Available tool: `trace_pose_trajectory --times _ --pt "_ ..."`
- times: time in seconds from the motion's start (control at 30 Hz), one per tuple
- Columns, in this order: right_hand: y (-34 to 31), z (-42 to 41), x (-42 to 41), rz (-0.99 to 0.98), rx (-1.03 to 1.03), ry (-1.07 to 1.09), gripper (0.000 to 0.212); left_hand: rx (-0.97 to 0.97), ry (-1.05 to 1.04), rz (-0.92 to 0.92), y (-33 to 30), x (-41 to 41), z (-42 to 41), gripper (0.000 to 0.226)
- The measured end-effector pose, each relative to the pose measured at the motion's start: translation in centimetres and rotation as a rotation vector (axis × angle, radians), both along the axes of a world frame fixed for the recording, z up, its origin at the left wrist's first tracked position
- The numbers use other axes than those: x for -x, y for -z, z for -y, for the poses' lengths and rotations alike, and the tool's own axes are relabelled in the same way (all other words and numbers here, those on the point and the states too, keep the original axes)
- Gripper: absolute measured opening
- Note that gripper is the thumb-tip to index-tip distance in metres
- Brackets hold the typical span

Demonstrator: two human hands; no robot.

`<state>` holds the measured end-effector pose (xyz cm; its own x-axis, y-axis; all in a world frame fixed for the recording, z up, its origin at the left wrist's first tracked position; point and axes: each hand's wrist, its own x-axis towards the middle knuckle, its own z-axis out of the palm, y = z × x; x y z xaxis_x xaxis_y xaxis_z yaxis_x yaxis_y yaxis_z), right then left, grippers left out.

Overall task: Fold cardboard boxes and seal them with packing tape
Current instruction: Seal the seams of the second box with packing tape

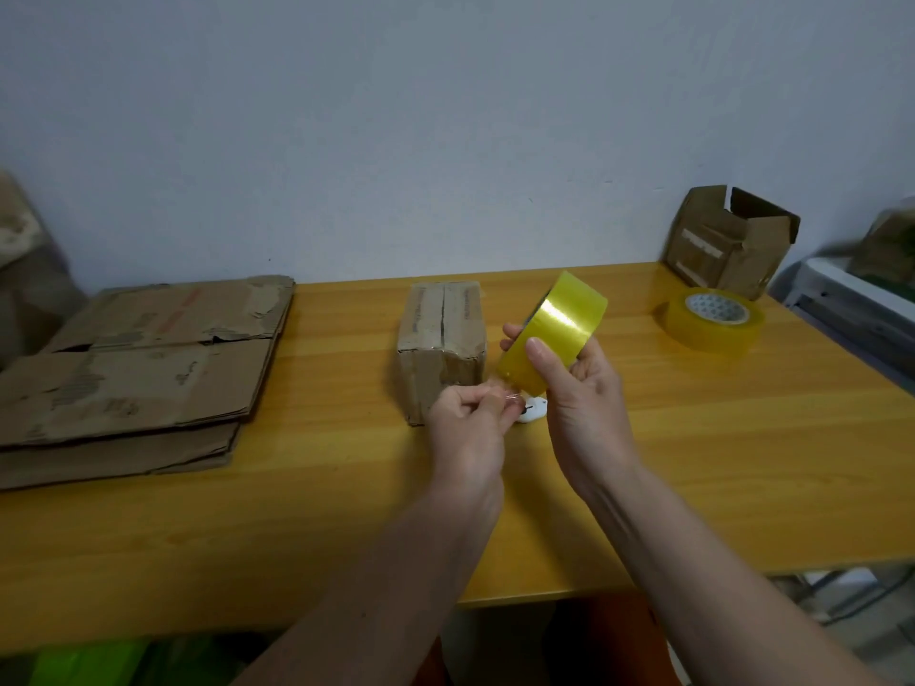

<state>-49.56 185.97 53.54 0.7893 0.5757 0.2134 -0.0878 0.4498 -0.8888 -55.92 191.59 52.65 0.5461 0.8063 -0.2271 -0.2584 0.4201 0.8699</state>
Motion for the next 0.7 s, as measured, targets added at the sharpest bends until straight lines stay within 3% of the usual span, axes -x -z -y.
trace_pose_trajectory --times 0.23,0.37,0.43,0.53,0.6,0.7 --pt "-0.5 -0.4 -0.9 -0.338 -0.072 0.018 0.032 -0.109 0.014 0.056 -0.2 0.4 0.4 0.005" --pt "-0.8 -0.4 -1.6 -0.502 -0.048 -0.031 0.02 -0.231 0.062 -0.008 0.2 0.9 -0.4 0.024" --pt "-1.2 -0.2 -1.8 -0.572 -0.039 -0.067 0.018 -0.49 0.008 -0.132 0.9 1.4 -0.9 0.028" --pt "-1.8 0.0 -1.9 -0.634 -0.031 -0.102 0.019 -1.182 -0.109 -0.184 1.6 2.3 -1.4 0.04" --pt "-1.9 0.0 -1.9 -0.638 -0.022 -0.119 0.021 -1.558 -0.008 -0.189 1.9 2.5 -2.3 0.056" --pt "-1.9 -0.1 -1.6 -0.634 -0.022 -0.143 0.022 -1.814 0.061 -0.264 1.2 2.3 -3.6 0.05"
